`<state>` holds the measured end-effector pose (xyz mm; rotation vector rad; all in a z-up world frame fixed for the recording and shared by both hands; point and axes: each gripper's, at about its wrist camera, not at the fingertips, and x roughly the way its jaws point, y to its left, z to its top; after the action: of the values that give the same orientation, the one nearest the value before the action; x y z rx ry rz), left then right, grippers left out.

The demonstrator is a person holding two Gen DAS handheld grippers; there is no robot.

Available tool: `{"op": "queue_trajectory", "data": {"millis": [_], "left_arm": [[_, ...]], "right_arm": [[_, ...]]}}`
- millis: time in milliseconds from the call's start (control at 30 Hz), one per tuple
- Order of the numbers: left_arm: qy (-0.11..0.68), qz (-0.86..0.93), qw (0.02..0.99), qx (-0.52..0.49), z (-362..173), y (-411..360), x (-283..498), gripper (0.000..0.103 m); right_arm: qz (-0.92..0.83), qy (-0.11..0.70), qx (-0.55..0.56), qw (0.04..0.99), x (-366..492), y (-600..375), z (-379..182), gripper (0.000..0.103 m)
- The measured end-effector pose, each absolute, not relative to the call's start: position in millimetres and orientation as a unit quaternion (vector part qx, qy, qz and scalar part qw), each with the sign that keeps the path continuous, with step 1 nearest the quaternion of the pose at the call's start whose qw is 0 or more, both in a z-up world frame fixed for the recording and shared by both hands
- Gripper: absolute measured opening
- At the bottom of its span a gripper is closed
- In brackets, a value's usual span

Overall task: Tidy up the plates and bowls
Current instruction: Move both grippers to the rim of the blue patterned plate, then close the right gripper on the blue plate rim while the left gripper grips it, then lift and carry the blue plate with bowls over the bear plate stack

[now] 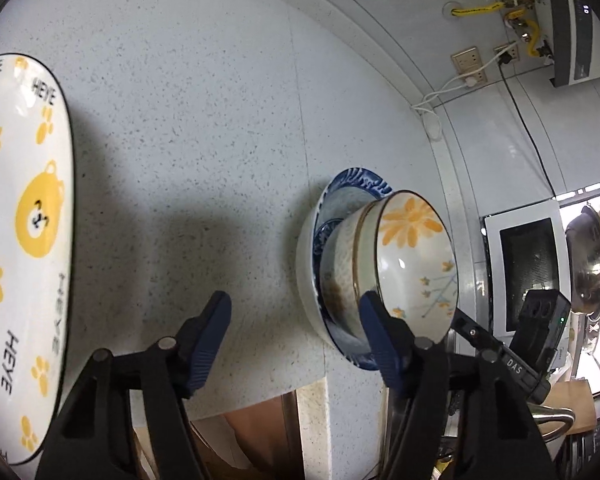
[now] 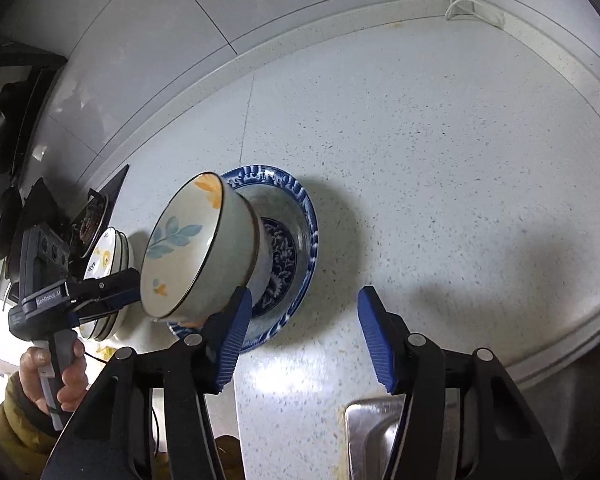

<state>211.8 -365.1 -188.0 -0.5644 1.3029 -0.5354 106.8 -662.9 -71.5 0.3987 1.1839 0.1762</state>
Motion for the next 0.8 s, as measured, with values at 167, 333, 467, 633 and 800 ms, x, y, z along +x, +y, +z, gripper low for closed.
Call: {"op": "queue_trajectory", "data": {"millis": [167,333,467,633,800], "left_arm": [[0.593,-0.244,0.724,-0.255,-195,-372,225,0.057],[0.608,-0.229,0.714,-0.261,-208,-371,236,0.047],[0.618,-0.234,0.707,-0.25,-217,-378,243,0.04],[0.628,-0.247,0.697,-0.243,-225,-391,250,0.031],[0.633,-0.254,0.687,-0.253,-232,-401,259,0.021]], "right_arm": [[0.095,0.575,0.177,0.793,123,-658,-87,0.03],[0.108,0.591,0.184,0.777,135,-657,-102,0.021],[0.118,0.598,0.191,0.769,141,-660,-108,0.012],[0.13,0.607,0.202,0.757,144,-665,-113,0.009],[0.14,0.614,0.21,0.748,144,-671,-114,0.009]]}}
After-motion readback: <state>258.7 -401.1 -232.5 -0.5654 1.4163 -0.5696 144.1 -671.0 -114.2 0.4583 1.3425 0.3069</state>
